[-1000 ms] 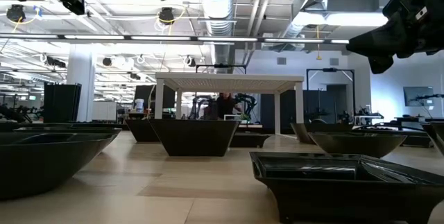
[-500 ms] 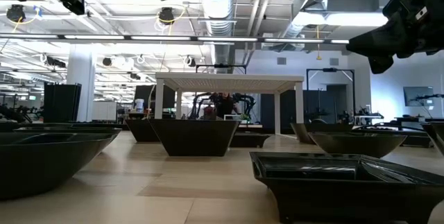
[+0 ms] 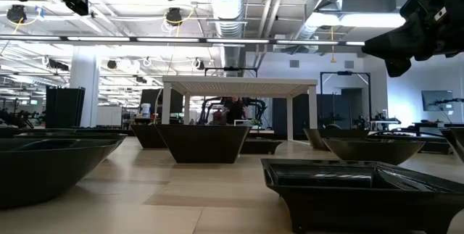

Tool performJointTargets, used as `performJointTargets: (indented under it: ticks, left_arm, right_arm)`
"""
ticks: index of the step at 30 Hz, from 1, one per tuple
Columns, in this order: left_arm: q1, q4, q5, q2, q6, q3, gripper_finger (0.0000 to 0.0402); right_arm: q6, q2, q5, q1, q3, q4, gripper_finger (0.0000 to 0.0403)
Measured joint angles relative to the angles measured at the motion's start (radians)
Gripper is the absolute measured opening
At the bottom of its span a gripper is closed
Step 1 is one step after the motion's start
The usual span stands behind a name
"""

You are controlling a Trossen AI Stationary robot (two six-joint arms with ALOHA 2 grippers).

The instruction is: Pick & Place Mini shaped plates

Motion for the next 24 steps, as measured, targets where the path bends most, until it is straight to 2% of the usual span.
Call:
performJointTargets:
  ticks: [24]
  left_arm:
    - [0.000, 0.105, 0.000, 0.000, -0.008, 0.000, 0.0102]
  right_arm:
    - [0.000, 0.000, 0.000, 0.000, 0.000, 0.003, 0.0065]
